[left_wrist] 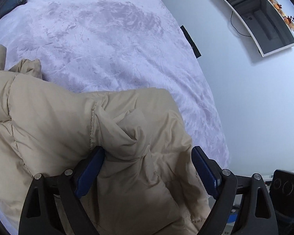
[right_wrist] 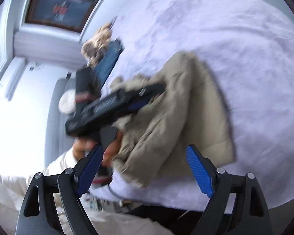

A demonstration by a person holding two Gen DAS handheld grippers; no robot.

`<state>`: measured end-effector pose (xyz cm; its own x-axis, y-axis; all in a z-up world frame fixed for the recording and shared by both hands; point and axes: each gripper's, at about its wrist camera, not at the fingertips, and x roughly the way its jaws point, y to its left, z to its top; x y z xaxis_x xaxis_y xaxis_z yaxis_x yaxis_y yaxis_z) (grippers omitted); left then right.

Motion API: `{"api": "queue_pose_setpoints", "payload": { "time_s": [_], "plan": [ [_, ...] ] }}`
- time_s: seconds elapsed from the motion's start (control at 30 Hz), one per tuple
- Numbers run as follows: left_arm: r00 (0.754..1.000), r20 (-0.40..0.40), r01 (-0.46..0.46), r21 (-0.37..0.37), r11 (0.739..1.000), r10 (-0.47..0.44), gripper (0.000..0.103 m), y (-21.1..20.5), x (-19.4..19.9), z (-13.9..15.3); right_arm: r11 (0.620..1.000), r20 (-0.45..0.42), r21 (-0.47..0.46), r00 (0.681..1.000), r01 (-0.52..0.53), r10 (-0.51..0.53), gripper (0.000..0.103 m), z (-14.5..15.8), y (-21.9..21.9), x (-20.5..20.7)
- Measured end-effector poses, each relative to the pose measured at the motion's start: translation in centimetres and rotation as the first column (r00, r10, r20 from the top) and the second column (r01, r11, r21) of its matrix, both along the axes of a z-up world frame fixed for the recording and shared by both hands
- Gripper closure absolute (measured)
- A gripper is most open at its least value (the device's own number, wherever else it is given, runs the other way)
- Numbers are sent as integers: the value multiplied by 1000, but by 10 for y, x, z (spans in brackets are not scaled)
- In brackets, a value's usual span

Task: Fold large clothes

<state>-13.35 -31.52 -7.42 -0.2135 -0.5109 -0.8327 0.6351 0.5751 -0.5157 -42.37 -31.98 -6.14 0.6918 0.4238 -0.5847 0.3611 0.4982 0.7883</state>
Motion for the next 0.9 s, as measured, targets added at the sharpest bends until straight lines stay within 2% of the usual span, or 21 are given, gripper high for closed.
{"api": "queue_pose_setpoints", "payload": {
  "time_s": [0.07,0.1,0.17,0.23,0.3,0.4,0.5,0.6,0.67,0.7,0.73,0.8,0.83,0.9],
  "plan": [
    [999,36,-7,-30,1000,8,13,-5,4,10,998,-45,-28,997,-56,54,14,-8,15,21],
    [997,69,-12,-49,999,15,13,5,6,23,995,-87,-63,994,-75,69,14,-14,23,33],
    [982,181,-46,-71,996,58,13,22,14,41,982,-163,-164,984,-98,71,23,-22,34,54],
    [955,271,-104,-74,992,120,13,39,26,49,967,-210,-231,976,-111,62,74,-27,34,66],
    [926,325,-185,-52,981,192,13,70,43,49,953,-219,-284,975,-105,42,81,-27,29,68],
    [896,340,-309,19,951,285,13,107,71,26,926,-225,-364,974,-98,15,85,-22,21,58],
    [895,282,-377,66,924,346,13,120,88,-7,915,-245,-394,969,-82,-19,87,-23,12,47],
    [911,260,-350,76,934,320,13,103,84,-32,911,-275,-405,960,-73,-45,87,-30,3,33],
    [912,295,-320,73,945,286,12,88,74,-36,906,-307,-416,950,-74,-63,87,-38,-14,20],
    [913,312,-301,74,951,264,7,80,70,-37,910,-333,-408,940,-72,-75,87,-49,-19,15],
    [913,322,-289,74,955,251,7,74,66,-38,920,-361,-386,929,-70,-81,87,-61,-24,12],
    [914,332,-277,86,957,235,6,63,63,-41,965,-388,-262,918,-21,-85,85,-82,-39,-4],
    [911,341,-278,92,956,232,6,62,63,-40,973,-378,-231,920,13,-102,81,-81,-45,-11],
    [912,331,-285,89,954,241,6,67,67,-38,966,-320,-250,937,62,-142,77,-57,-57,-23]
  ]
}}
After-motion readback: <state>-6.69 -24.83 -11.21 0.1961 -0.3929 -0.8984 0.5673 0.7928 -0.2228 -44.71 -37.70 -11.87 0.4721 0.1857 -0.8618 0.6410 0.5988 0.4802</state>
